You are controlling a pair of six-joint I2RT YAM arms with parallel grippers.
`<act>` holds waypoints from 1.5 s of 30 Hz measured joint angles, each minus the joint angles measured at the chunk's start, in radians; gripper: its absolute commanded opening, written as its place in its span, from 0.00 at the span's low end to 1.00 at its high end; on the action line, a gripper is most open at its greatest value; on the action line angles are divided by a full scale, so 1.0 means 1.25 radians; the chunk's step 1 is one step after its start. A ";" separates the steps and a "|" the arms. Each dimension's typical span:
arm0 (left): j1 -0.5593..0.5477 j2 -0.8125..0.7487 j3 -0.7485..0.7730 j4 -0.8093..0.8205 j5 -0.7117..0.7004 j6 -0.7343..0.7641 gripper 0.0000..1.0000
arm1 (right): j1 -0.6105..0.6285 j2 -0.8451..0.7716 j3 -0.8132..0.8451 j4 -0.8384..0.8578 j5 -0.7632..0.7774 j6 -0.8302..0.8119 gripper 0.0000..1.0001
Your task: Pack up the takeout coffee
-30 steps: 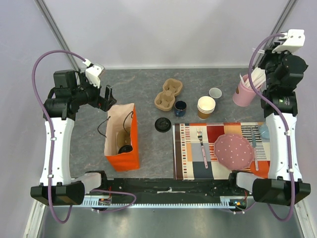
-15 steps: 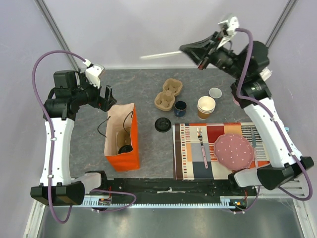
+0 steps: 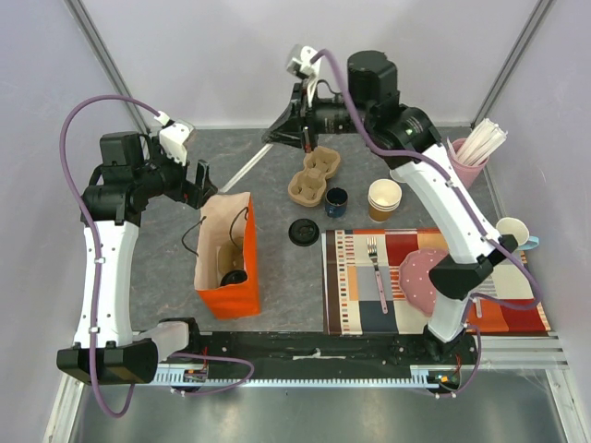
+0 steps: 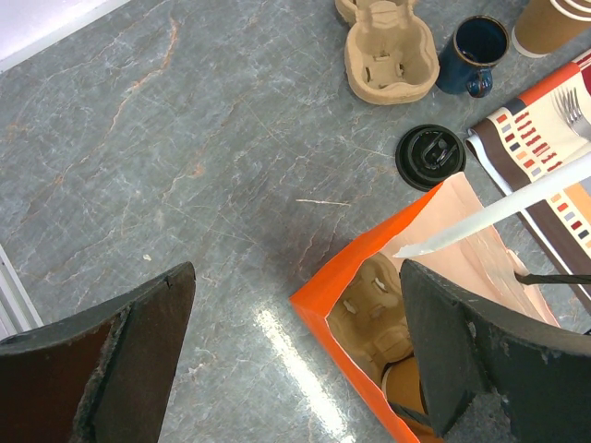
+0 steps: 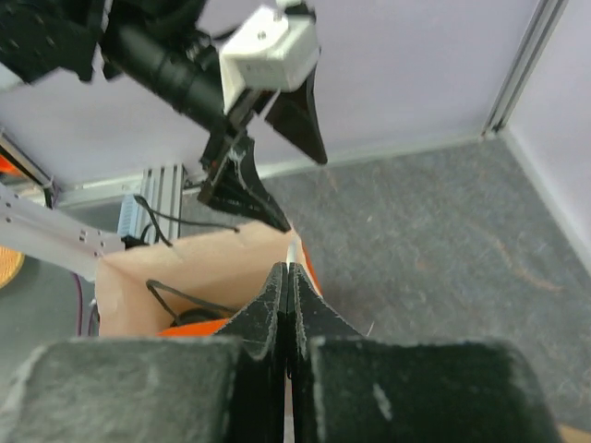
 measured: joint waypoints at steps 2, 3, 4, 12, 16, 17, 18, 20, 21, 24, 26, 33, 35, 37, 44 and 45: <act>0.000 -0.001 0.000 0.000 -0.001 0.000 0.98 | 0.013 0.024 0.025 -0.067 0.014 -0.036 0.00; 0.000 -0.001 0.000 0.000 -0.002 0.000 0.98 | 0.017 0.029 0.025 -0.096 0.019 -0.051 0.00; 0.000 -0.001 0.000 0.000 -0.003 0.000 0.98 | 0.019 0.033 0.025 -0.123 0.023 -0.064 0.00; 0.000 -0.002 0.000 0.000 -0.006 0.000 0.98 | 0.017 0.051 0.045 -0.208 0.000 -0.099 0.00; 0.000 -0.002 0.000 0.000 -0.006 0.001 0.98 | 0.030 0.076 0.054 -0.193 -0.019 -0.080 0.00; 0.000 -0.002 0.000 0.000 -0.006 0.001 0.98 | 0.036 0.085 0.055 -0.190 -0.021 -0.075 0.00; 0.000 -0.002 0.000 0.000 -0.006 0.000 0.98 | 0.042 0.095 0.055 -0.185 -0.024 -0.070 0.00; 0.000 -0.002 0.000 0.000 -0.006 0.001 0.98 | 0.054 0.116 0.057 -0.181 -0.027 -0.061 0.00; 0.000 -0.002 0.000 0.000 -0.006 0.001 0.98 | 0.060 0.128 0.059 -0.179 -0.028 -0.057 0.00; 0.000 -0.002 0.000 0.000 -0.006 0.000 0.98 | 0.075 0.157 0.061 -0.175 -0.030 -0.045 0.00; 0.000 -0.002 0.000 0.000 -0.006 0.001 0.98 | 0.082 0.169 0.061 -0.173 -0.032 -0.038 0.28; 0.000 -0.002 0.000 0.000 -0.006 0.001 0.98 | 0.094 0.183 0.061 -0.150 -0.031 -0.011 0.98; 0.000 -0.003 0.000 0.000 -0.006 0.001 0.98 | 0.094 0.183 0.061 -0.130 -0.022 -0.002 0.98; 0.000 -0.003 0.000 0.000 -0.006 0.001 0.98 | 0.094 0.181 0.057 -0.105 -0.006 0.006 0.98; 0.000 -0.006 0.000 0.005 -0.032 -0.003 1.00 | 0.090 0.139 0.020 -0.049 0.123 0.014 0.98; 0.000 -0.006 0.000 0.011 -0.050 -0.007 1.00 | 0.089 0.126 0.005 -0.040 0.161 0.015 0.98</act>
